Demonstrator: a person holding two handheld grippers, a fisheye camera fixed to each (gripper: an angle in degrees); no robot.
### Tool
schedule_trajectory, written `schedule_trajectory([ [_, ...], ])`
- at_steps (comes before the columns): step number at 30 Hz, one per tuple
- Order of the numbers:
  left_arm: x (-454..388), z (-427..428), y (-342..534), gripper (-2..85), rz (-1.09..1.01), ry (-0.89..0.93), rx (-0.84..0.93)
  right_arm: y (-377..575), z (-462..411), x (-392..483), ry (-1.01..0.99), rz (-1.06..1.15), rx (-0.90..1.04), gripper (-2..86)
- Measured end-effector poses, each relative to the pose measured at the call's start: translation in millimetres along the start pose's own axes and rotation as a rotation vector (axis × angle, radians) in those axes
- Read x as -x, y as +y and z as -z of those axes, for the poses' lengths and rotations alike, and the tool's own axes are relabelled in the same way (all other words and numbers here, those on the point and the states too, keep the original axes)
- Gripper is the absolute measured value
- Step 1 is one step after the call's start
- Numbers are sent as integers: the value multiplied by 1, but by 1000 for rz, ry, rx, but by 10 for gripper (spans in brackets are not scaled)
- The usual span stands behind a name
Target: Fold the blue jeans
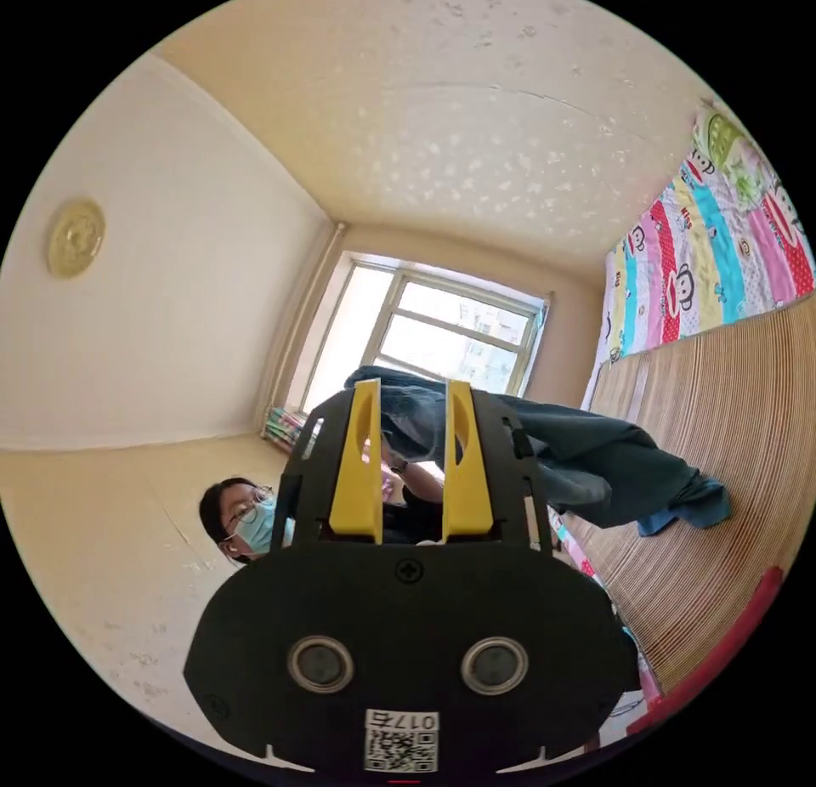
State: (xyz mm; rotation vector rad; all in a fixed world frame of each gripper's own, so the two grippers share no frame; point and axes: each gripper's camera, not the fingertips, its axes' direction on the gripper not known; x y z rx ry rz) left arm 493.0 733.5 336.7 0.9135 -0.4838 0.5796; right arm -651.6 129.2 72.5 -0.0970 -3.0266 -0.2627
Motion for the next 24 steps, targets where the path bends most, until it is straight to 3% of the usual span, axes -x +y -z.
schedule_trajectory([
  [2,-2,-8,4,-6,13,-8,19,20,5,18,135,113,-79,101],
  [6,-17,-25,11,-7,1,-89,35,88,-72,47,358,318,34,97],
  [10,-36,-38,11,-8,-28,-157,5,150,-148,52,356,402,141,93],
  [17,-58,-74,3,-8,-59,-159,65,217,-265,64,168,575,447,67],
  [20,-70,-94,2,-8,-78,-171,106,223,-308,68,288,629,549,85],
  [24,-86,-125,-9,-6,-128,-206,212,232,-342,75,558,697,546,95],
])
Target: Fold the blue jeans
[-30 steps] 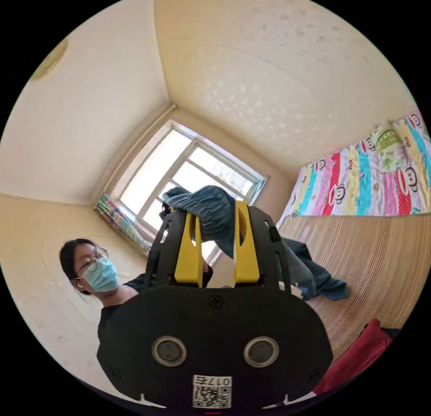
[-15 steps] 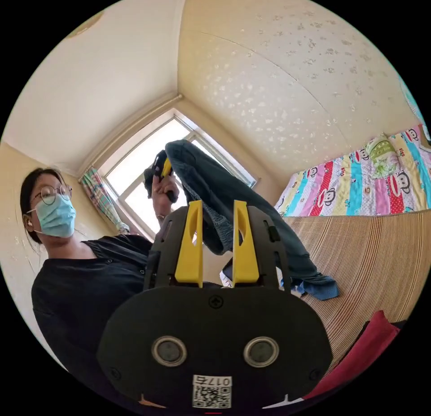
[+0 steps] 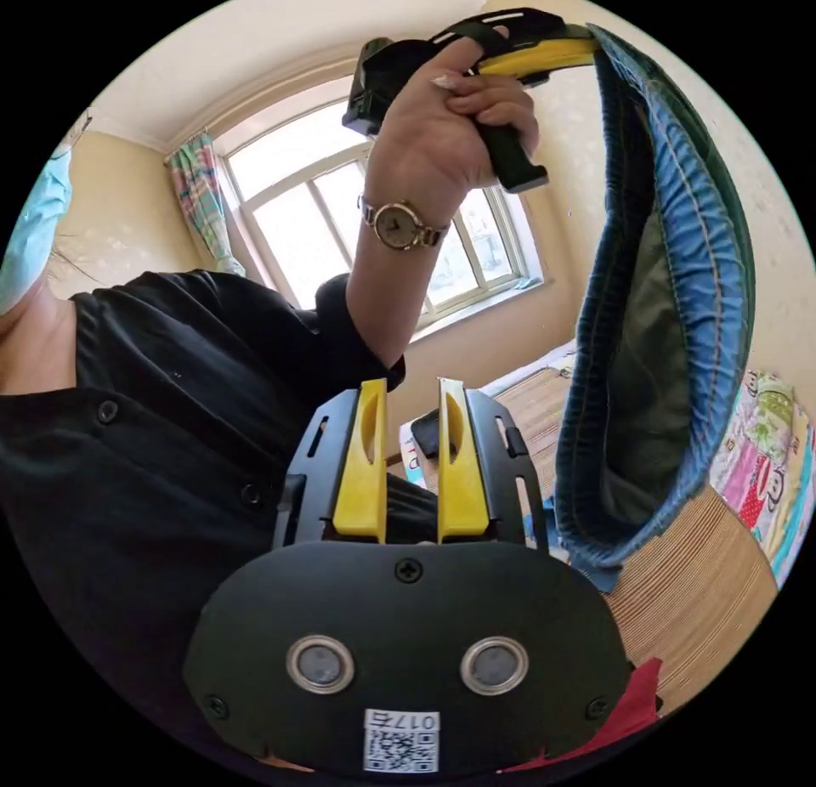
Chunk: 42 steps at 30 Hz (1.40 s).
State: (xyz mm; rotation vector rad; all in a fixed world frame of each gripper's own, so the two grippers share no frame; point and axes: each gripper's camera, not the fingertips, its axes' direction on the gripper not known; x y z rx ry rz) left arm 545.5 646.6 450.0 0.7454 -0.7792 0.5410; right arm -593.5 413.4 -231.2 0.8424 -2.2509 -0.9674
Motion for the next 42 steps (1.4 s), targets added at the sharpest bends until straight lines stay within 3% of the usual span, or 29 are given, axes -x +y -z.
schedule_trajectory([
  [5,-12,-8,-12,-3,-30,43,39,24,11,-6,516,-240,1,111],
  [7,-18,-13,-13,-3,-42,79,60,44,32,-21,572,-371,-76,121],
  [11,-29,-22,-13,-2,-48,188,121,90,81,-58,439,-555,-333,145],
  [16,-36,-18,-8,-2,-47,313,162,106,107,-85,400,-564,-519,135],
  [20,-38,-8,0,-1,-42,450,199,94,132,-79,434,-416,-593,48],
  [23,-58,-2,11,3,-151,560,251,79,156,-61,431,-221,-666,33],
  [25,-92,-8,30,22,-303,560,315,75,170,-54,346,-93,-743,29],
  [28,-129,-12,53,64,-484,632,381,72,192,-62,54,31,-885,24],
  [30,-132,-4,59,67,-500,687,357,73,202,-70,-135,99,-967,22],
  [32,-122,12,57,69,-486,657,276,75,206,-73,-283,164,-1000,21],
  [35,-98,38,49,71,-417,448,95,76,204,-67,-388,179,-1010,20],
  [39,-88,46,36,84,-387,315,-30,64,187,-33,-194,127,-880,19],
  [42,-98,34,32,88,-433,243,-18,61,167,-19,-145,96,-840,20],
])
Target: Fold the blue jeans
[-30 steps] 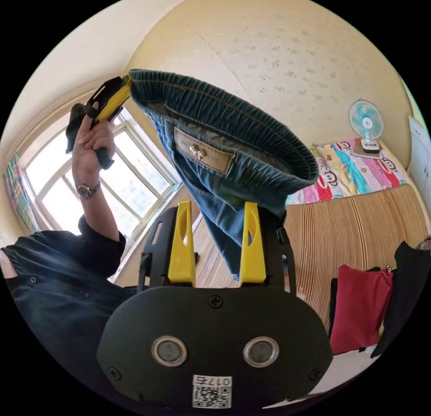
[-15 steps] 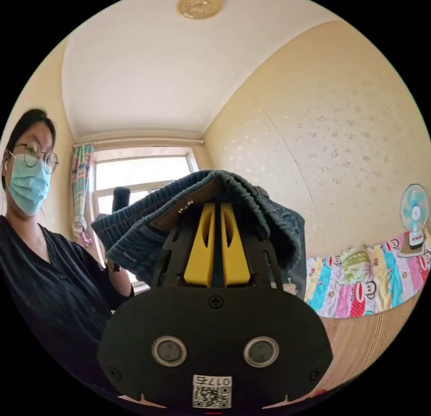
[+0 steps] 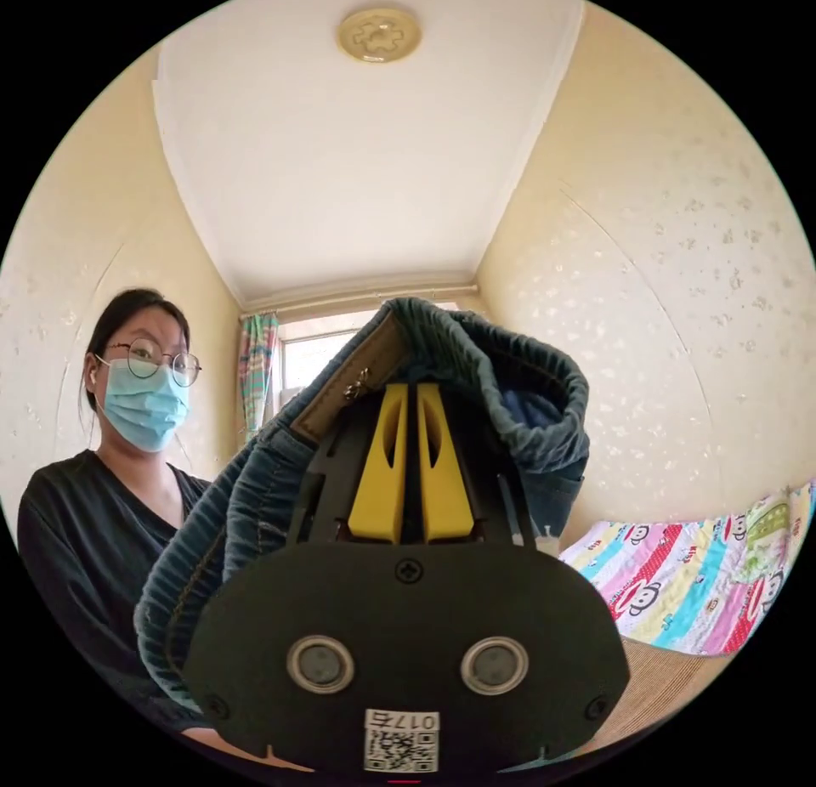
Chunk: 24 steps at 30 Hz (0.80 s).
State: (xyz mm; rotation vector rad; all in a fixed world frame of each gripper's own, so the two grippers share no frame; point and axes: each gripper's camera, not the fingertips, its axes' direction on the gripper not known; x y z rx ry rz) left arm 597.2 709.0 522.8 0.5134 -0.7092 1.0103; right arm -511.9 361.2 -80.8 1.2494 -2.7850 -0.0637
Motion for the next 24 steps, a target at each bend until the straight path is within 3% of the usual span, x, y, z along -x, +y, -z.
schedule_trajectory([
  [6,13,-29,5,13,-12,-106,81,23,-24,11,33,-60,81,20],
  [8,30,-7,8,3,-4,-65,5,25,-29,15,100,-69,181,19],
  [13,133,82,21,-5,238,99,-259,16,-17,14,63,-130,415,19],
  [15,169,101,26,-6,356,125,-303,6,-10,36,306,-40,450,18],
  [18,216,129,32,-6,450,193,-365,-6,0,60,444,11,404,16],
  [24,275,159,35,-9,574,279,-343,-14,11,118,450,150,233,13],
])
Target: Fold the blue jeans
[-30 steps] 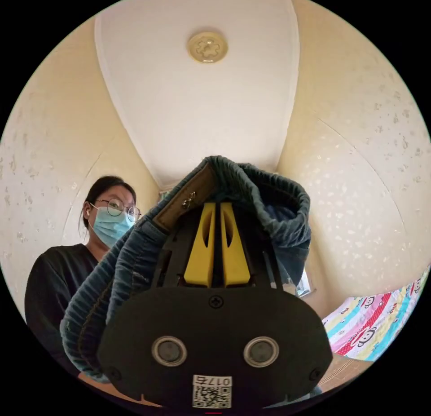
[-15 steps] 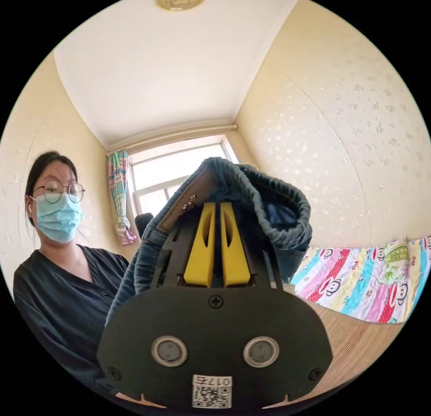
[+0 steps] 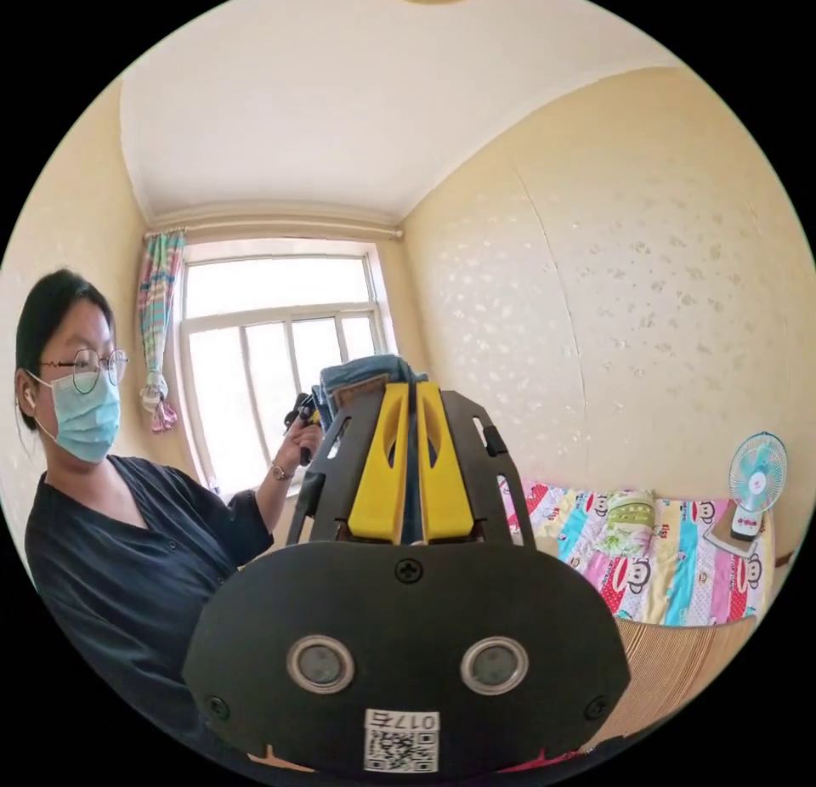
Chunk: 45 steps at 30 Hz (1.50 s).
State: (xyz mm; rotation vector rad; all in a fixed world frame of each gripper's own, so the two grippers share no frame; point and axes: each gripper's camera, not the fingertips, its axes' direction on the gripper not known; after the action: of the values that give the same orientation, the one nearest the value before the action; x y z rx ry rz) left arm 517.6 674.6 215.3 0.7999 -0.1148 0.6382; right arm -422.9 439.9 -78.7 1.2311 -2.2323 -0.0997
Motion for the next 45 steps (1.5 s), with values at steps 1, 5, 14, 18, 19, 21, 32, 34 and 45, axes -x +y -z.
schedule_trajectory([
  [1,-4,3,-4,-9,-29,10,15,-1,0,6,20,15,-10,13],
  [5,-23,10,-20,-8,-154,169,53,-10,10,60,-21,161,-94,14],
  [14,98,-5,-26,113,148,45,-115,-57,-55,115,190,164,-52,15],
  [18,147,-117,58,104,227,349,287,-49,-120,130,183,170,170,14],
  [19,159,-135,79,59,271,495,263,-45,-130,132,203,181,205,13],
  [21,177,-137,100,7,381,520,145,-29,-153,135,206,186,290,12],
  [32,109,-108,119,100,243,281,121,-6,-31,140,-440,474,-126,14],
  [34,69,-132,127,128,210,307,210,-6,-18,124,-509,396,-240,15],
  [45,-74,-100,162,43,-105,-27,-2,10,-22,103,-420,180,-351,15],
])
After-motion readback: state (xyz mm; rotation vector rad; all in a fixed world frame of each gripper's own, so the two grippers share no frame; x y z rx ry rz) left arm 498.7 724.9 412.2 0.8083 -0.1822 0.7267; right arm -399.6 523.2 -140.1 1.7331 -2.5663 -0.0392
